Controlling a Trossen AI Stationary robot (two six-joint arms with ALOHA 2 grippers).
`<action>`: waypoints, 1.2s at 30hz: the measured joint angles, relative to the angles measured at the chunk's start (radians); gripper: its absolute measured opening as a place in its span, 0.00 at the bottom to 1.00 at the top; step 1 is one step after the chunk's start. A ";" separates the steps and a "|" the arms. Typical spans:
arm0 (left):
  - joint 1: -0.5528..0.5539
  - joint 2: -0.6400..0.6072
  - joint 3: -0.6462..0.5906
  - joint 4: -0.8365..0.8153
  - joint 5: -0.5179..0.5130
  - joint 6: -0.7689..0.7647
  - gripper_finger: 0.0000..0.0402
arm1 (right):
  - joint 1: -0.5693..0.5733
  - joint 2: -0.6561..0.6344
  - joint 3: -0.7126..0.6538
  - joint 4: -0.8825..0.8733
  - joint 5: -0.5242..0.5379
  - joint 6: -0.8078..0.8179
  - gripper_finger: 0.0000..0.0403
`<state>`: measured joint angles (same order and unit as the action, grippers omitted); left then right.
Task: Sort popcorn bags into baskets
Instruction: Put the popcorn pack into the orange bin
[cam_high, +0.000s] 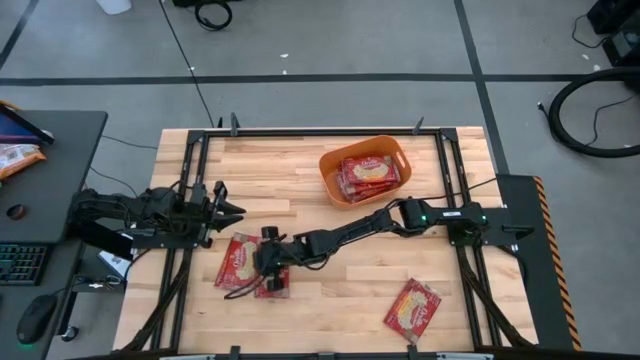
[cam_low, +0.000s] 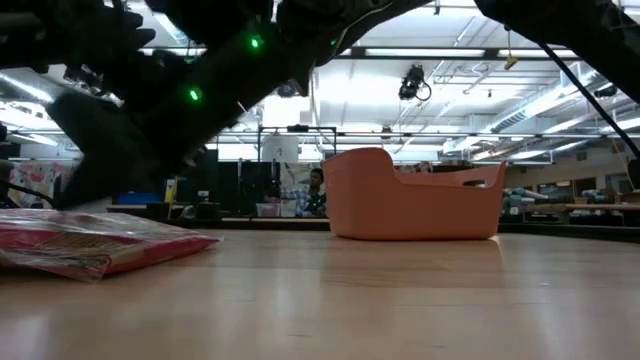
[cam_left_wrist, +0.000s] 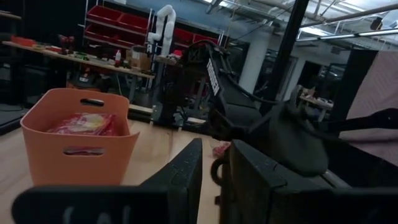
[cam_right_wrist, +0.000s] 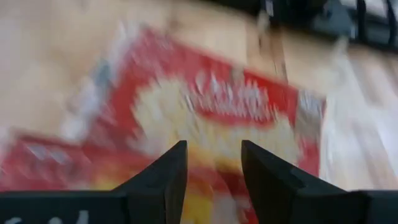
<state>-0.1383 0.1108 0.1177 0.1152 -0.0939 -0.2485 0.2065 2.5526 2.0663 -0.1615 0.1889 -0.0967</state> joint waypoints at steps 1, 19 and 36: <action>0.000 0.000 0.000 0.000 -0.002 0.000 0.22 | -0.002 0.000 0.000 -0.033 0.001 0.006 0.39; 0.000 0.000 0.000 -0.018 -0.019 -0.002 0.22 | 0.062 -0.075 0.003 -0.739 0.018 0.176 0.38; 0.000 0.000 0.000 -0.040 -0.070 -0.002 0.22 | 0.238 -0.197 -0.005 -1.028 0.153 0.127 0.38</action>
<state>-0.1383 0.1112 0.1173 0.0753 -0.1639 -0.2508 0.4444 2.3559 2.0613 -1.1894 0.3416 0.0298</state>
